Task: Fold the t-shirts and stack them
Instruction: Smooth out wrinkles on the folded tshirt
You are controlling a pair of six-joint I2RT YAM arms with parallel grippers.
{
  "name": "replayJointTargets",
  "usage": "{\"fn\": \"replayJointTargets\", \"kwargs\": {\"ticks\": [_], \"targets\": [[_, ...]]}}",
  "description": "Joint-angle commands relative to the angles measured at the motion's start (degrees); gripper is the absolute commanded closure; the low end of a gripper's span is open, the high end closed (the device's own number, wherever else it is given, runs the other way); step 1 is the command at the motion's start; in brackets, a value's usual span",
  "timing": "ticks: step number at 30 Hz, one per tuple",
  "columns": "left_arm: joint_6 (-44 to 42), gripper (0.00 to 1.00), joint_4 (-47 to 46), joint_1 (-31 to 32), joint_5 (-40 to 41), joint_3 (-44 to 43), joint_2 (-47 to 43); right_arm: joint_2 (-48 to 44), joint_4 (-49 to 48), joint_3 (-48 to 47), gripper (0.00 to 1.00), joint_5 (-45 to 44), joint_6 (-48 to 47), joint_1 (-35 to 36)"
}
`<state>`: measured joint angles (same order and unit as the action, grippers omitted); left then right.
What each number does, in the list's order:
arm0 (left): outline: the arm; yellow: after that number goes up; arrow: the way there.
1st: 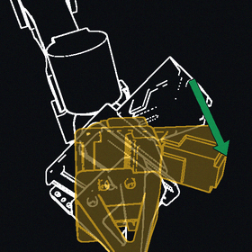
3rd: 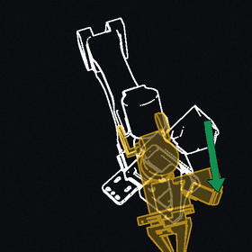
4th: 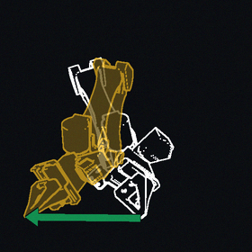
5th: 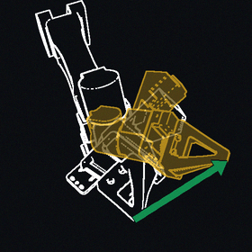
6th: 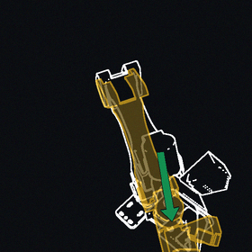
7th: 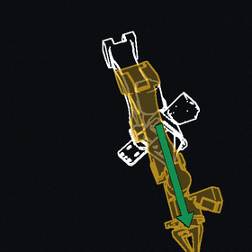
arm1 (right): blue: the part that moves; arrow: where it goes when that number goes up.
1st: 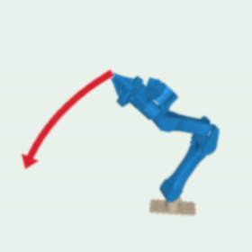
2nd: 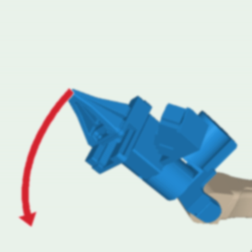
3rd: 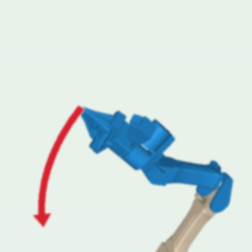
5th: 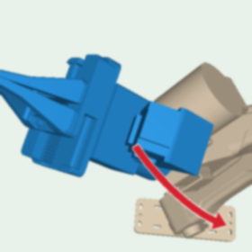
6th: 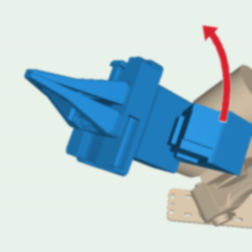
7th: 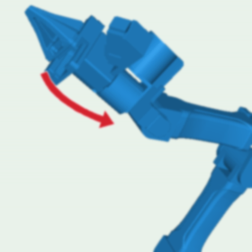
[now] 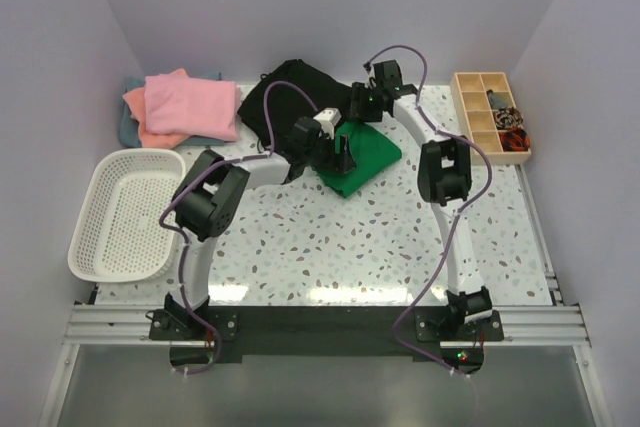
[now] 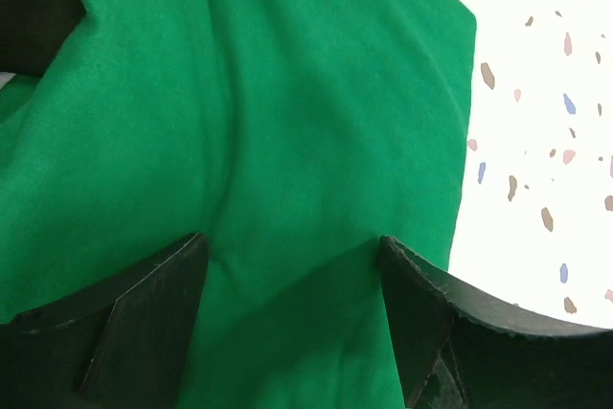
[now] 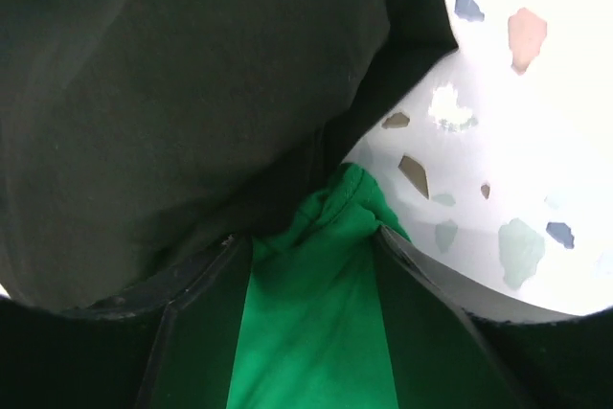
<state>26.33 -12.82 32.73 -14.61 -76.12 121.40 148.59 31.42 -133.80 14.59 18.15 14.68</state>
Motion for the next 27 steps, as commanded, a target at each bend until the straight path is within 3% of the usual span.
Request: {"fn": "replayJointTargets", "kwargs": {"ticks": [1,7,10,18,27], "targets": [[-1.1,0.23,-1.95,-0.56,2.3,1.49,-0.2,0.48,-0.46,-2.18,0.41,-3.59,-1.71,-0.09],[-0.58,0.17,-2.04,-2.14,9.94,7.02,-7.75,-15.68,-9.61,16.8,0.32,-10.18,-3.83,-1.93],[-0.31,0.16,-0.54,-4.78,12.32,8.35,-9.25,-18.69,-4.91,18.22,0.3,-11.87,-4.79,-3.42],[-1.1,0.16,-0.89,-6.1,8.46,7.56,-9.08,-25.89,-7.77,36.11,0.3,-7.48,-2.78,-3.78],[3.02,0.16,-5.99,-6.01,4.86,19.5,-16.72,-30.47,-10.85,45.9,0.31,-1.42,-2.95,-3.78]]}}
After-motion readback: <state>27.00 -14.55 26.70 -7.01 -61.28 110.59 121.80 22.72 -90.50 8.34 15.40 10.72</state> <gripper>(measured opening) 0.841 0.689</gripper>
